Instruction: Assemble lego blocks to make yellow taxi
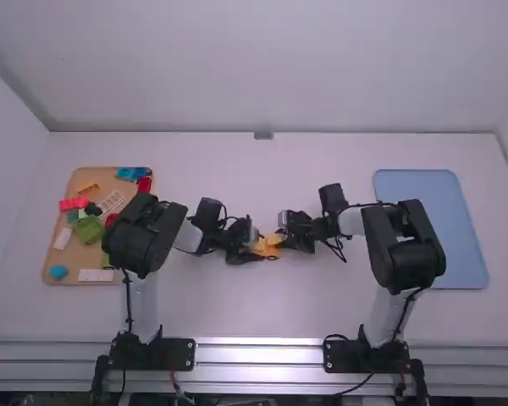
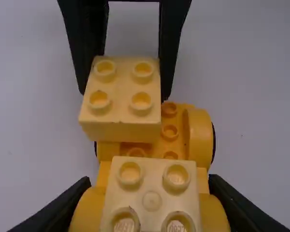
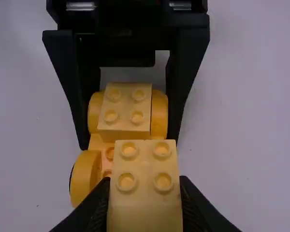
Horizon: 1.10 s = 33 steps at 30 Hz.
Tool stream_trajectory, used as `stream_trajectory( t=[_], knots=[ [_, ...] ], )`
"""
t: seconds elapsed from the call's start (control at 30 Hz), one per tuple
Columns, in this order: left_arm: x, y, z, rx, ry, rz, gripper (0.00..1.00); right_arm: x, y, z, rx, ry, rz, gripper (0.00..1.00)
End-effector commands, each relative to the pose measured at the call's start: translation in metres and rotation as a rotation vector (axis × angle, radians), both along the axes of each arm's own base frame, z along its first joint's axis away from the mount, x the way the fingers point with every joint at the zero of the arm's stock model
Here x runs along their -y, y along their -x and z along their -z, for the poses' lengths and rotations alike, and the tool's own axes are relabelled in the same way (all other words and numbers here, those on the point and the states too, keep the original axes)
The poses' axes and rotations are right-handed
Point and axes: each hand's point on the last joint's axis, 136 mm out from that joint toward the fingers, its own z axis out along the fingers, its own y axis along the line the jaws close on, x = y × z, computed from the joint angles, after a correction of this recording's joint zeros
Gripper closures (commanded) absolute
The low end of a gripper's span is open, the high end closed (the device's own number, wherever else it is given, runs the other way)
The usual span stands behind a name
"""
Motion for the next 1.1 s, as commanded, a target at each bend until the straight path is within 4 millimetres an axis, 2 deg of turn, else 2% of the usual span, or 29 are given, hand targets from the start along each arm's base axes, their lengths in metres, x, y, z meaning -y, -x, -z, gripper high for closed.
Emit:
stream_trajectory(
  t=[0.0,0.5,0.83,0.9,1.07],
  knots=[
    [-0.001,0.002,0.006,-0.002,-0.005,0.005,0.49,-0.001,-0.002,-0.008,0.005,-0.007,0.0,0.74],
    [0.0,-0.003,0.004,0.021,-0.002,0.001,0.46,-0.004,-0.006,-0.02,-0.013,-0.017,-0.004,0.75],
    [0.0,-0.005,0.002,-0.005,0.007,-0.022,0.45,-0.013,0.003,-0.003,0.01,0.105,-0.039,0.75],
    [0.0,-0.006,0.001,-0.003,0.008,-0.022,0.45,-0.016,0.006,0.002,0.019,0.139,-0.053,0.78],
    [0.0,-0.005,0.002,-0.005,0.008,-0.022,0.46,-0.017,-0.004,0.006,-0.001,0.185,0.021,0.8]
  ],
)
